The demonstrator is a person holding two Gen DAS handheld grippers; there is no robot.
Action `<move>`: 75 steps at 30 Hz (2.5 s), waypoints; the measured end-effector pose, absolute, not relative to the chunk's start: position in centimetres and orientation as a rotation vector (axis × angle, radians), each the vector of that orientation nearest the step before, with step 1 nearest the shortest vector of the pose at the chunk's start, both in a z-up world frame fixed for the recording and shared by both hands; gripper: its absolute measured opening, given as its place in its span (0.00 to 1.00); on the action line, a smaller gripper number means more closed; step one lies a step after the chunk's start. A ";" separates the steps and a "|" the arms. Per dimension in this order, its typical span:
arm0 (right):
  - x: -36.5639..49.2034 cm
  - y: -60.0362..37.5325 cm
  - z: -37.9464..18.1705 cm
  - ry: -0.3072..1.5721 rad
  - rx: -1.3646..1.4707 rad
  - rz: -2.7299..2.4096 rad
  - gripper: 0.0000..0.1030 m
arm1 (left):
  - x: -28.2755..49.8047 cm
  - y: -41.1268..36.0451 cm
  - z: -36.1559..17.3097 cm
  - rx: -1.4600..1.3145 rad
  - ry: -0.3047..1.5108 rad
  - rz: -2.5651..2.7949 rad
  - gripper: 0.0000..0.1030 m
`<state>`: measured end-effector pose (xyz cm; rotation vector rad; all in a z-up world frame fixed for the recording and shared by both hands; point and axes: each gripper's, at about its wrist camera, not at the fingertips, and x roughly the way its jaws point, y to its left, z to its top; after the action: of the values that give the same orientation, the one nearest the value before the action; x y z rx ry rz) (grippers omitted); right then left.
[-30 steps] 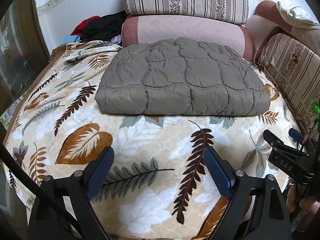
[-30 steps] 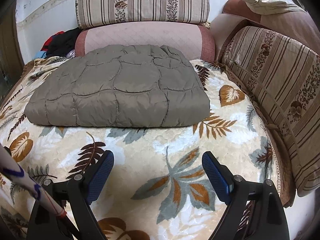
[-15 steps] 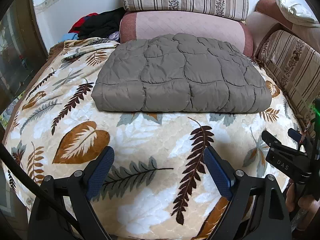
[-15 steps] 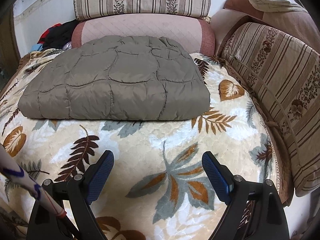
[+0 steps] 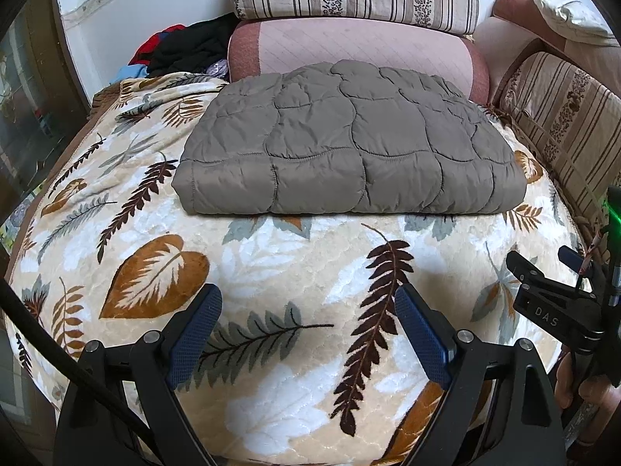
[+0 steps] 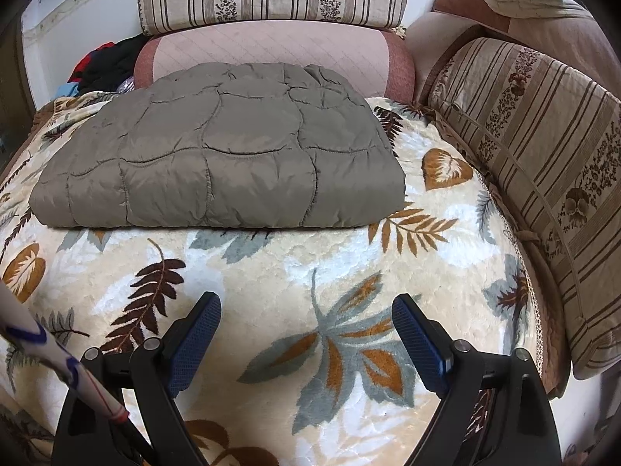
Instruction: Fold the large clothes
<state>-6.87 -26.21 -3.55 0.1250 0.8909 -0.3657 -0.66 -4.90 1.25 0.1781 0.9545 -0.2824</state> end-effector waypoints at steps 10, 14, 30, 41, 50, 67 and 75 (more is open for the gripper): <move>-6.8 -25.3 -3.8 0.878 -0.036 -0.448 0.90 | -0.4 -4.4 0.3 0.182 0.972 -0.269 0.87; -6.7 -25.6 -4.3 0.894 -0.036 -0.444 0.90 | -0.4 -4.5 0.2 0.191 0.974 -0.269 0.87; -6.1 -26.9 -6.0 0.943 -0.010 -0.439 0.90 | 3.5 -2.1 -1.9 0.160 1.002 -0.224 0.87; -2.8 -40.6 -8.4 0.815 0.652 -0.192 0.94 | 19.0 8.3 -7.7 -0.335 1.101 -0.323 0.87; 4.5 -43.8 -13.1 0.799 0.900 0.008 1.00 | 25.9 7.5 -9.8 -0.600 1.063 -0.613 0.94; 1.2 -43.3 -11.2 0.769 1.077 0.122 0.54 | 21.2 4.5 -4.9 -0.351 1.127 -0.466 0.56; -3.0 -42.3 -12.8 0.812 1.026 0.013 0.81 | 18.1 6.1 -4.6 -0.283 1.126 -0.324 0.77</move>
<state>-3.01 -42.30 -12.75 1.0257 0.8123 0.0127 18.09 6.13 -4.57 -0.2830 1.1258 -0.3244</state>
